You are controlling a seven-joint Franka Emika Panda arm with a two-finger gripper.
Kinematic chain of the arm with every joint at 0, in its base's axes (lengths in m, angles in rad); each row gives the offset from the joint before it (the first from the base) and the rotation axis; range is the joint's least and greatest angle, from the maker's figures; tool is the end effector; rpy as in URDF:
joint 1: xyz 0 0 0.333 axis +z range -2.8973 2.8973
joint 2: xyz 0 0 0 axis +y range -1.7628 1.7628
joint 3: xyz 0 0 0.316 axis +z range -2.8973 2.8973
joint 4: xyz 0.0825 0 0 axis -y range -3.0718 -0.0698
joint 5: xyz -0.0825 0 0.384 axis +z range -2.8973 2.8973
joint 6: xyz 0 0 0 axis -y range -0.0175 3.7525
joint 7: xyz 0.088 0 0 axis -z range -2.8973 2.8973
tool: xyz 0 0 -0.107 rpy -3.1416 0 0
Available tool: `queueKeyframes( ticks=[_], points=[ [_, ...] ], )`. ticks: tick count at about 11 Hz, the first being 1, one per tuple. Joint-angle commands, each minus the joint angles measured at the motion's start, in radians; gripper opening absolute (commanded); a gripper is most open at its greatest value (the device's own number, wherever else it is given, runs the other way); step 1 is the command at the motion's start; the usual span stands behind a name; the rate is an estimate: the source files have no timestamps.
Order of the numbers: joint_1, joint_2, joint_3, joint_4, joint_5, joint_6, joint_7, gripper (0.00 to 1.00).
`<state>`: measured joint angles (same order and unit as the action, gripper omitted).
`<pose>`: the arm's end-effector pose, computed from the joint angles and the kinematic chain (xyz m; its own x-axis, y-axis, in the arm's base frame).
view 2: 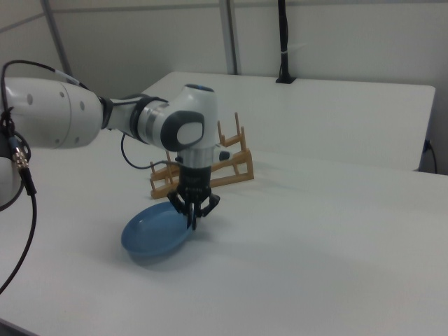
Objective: Place plate in plate rack
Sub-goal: 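Lift the blue plate by its rim, tilting it upright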
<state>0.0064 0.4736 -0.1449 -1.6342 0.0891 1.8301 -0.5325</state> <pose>0.6412 -0.0723 0.3266 0.9034 0.3643 -0.2261 0.3384 -0.9296 -0.1459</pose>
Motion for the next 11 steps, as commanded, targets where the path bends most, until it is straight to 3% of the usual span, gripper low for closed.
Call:
queueKeyframes(
  ticks=[1,5,8,9,11],
  points=[
    [-0.011,-0.098,-0.004,0.031,-0.014,-0.084,-0.088,0.00],
    [-0.028,-0.167,-0.005,0.126,-0.020,-0.062,-0.141,0.00],
    [-0.026,-0.211,0.002,0.178,-0.022,0.041,-0.092,0.00],
    [-0.019,-0.222,0.004,0.178,-0.047,0.096,-0.039,0.00],
    [0.036,-0.237,0.011,0.178,-0.188,0.176,0.105,0.00]
  ],
)
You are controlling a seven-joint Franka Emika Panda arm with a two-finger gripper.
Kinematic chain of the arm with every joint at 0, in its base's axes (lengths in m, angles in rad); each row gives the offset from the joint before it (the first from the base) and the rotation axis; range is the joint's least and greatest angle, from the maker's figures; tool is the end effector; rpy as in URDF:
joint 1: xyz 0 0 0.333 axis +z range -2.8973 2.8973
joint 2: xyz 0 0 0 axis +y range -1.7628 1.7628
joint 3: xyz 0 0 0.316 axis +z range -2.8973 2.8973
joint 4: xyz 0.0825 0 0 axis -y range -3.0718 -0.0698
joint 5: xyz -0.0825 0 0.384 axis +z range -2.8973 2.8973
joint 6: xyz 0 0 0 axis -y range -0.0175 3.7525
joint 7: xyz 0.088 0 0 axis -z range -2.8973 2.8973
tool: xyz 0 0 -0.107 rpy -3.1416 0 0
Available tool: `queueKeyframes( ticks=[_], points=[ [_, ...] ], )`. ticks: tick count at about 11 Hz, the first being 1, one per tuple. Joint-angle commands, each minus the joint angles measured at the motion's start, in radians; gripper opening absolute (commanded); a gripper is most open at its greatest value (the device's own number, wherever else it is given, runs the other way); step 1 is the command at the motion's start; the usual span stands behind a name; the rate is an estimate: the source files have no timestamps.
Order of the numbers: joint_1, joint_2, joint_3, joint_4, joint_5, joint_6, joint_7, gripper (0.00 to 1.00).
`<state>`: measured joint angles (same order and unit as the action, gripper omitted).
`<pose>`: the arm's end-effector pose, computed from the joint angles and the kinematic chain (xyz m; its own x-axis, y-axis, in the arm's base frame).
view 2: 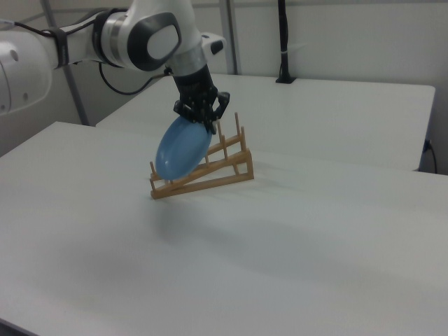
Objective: Place plate in plate rack
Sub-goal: 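Lift the blue plate by its rim, tilting it upright, then carry the upright plate over the wooden rack between the pegs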
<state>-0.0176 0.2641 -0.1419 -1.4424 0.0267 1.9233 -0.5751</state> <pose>0.6558 -0.0918 0.5622 0.8948 0.4100 0.1769 0.3923 -0.9110 0.1272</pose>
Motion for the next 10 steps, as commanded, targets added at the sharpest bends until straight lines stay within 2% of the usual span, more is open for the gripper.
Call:
queueKeyframes(
  ticks=[1,4,5,7,10],
  points=[
    [0.086,-0.029,0.008,-0.013,-0.175,0.121,0.218,0.00],
    [0.168,-0.028,0.063,-0.013,-0.362,0.148,0.432,0.00],
    [0.206,-0.022,0.067,-0.015,-0.417,0.149,0.498,0.00],
    [0.255,-0.009,0.082,-0.018,-0.503,0.149,0.575,0.00],
    [0.280,0.015,0.111,-0.026,-0.635,0.186,0.629,0.00]
  ],
)
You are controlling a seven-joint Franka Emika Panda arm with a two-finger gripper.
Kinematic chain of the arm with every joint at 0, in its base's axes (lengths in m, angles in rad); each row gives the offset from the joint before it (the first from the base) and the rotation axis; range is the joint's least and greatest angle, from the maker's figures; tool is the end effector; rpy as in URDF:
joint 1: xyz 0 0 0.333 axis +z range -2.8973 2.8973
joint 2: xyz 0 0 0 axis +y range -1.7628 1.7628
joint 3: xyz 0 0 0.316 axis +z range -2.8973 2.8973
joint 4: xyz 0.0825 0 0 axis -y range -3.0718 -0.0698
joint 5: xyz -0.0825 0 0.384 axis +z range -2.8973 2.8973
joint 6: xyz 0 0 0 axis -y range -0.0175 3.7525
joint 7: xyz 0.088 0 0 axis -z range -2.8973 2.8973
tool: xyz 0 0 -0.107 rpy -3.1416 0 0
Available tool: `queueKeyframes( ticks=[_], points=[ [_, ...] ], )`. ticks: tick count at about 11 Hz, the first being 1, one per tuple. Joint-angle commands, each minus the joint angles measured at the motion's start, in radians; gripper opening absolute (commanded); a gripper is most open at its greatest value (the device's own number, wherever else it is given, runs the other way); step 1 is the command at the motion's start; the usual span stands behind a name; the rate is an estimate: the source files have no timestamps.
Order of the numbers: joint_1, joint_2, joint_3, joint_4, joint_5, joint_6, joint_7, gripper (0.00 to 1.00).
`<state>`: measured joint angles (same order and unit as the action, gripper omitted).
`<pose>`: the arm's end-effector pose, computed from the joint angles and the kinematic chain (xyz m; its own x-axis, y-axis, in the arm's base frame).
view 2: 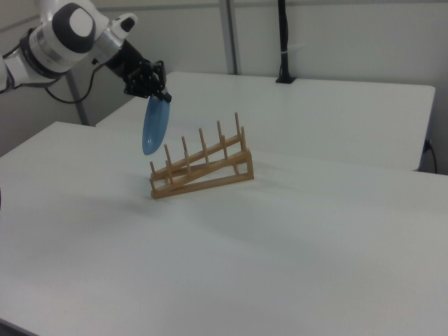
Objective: Place plate in plate rack
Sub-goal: 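Carry the upright plate over the wooden rack between the pegs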
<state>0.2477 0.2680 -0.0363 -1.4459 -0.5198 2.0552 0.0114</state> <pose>0.6647 0.1187 0.5788 0.8659 0.4162 0.2774 0.2415 -0.8336 0.4968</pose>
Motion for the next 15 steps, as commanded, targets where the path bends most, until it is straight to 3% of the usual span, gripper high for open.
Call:
queueKeyframes(
  ticks=[1,4,7,15],
  points=[
    [0.018,0.034,0.006,-0.022,-0.124,0.086,0.045,0.00],
    [0.051,0.079,0.006,-0.036,-0.179,0.092,0.128,0.00],
    [0.053,0.111,0.032,-0.044,-0.284,0.094,0.203,0.00],
    [0.054,0.105,0.061,-0.079,-0.367,0.089,0.206,0.00]
  ],
)
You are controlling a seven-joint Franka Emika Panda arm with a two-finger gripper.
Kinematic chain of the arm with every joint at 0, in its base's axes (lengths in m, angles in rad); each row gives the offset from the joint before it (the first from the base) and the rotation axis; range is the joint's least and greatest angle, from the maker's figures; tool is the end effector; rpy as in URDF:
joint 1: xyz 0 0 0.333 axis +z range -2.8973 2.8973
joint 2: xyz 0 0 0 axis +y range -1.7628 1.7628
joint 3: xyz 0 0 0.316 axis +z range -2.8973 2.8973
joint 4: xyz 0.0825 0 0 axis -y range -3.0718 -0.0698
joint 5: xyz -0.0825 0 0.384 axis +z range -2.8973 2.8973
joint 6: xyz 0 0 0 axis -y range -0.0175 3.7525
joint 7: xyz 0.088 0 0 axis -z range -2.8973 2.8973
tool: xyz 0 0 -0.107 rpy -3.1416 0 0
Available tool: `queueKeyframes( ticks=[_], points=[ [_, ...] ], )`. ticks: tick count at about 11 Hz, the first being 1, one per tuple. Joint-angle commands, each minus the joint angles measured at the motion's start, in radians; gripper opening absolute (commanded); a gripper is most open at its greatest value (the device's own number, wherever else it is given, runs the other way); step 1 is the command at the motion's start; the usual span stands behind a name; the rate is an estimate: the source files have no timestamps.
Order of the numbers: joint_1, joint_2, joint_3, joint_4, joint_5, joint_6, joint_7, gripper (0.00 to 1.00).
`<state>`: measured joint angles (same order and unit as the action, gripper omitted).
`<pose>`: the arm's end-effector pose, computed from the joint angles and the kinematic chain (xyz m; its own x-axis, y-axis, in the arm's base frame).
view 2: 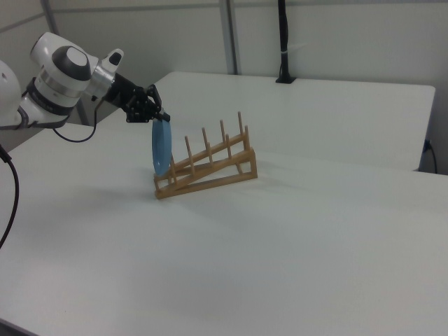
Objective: Place plate in plate rack
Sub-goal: 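Carry the upright plate over the wooden rack between the pegs, then lower the plate edge-first into a slot of the rack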
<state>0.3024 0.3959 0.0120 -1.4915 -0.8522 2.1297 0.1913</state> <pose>0.6805 0.1850 0.4830 0.8144 0.5434 0.2038 0.2771 -0.6727 0.6860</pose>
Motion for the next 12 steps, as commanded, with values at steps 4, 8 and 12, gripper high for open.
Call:
queueKeyframes(
  ticks=[4,8,12],
  points=[
    [0.000,-0.028,0.037,-0.075,-0.100,0.012,0.040,0.00],
    [-0.002,-0.031,0.048,-0.085,-0.155,-0.004,0.066,0.00],
    [0.001,-0.048,0.062,-0.079,-0.212,-0.017,0.190,0.00]
  ],
)
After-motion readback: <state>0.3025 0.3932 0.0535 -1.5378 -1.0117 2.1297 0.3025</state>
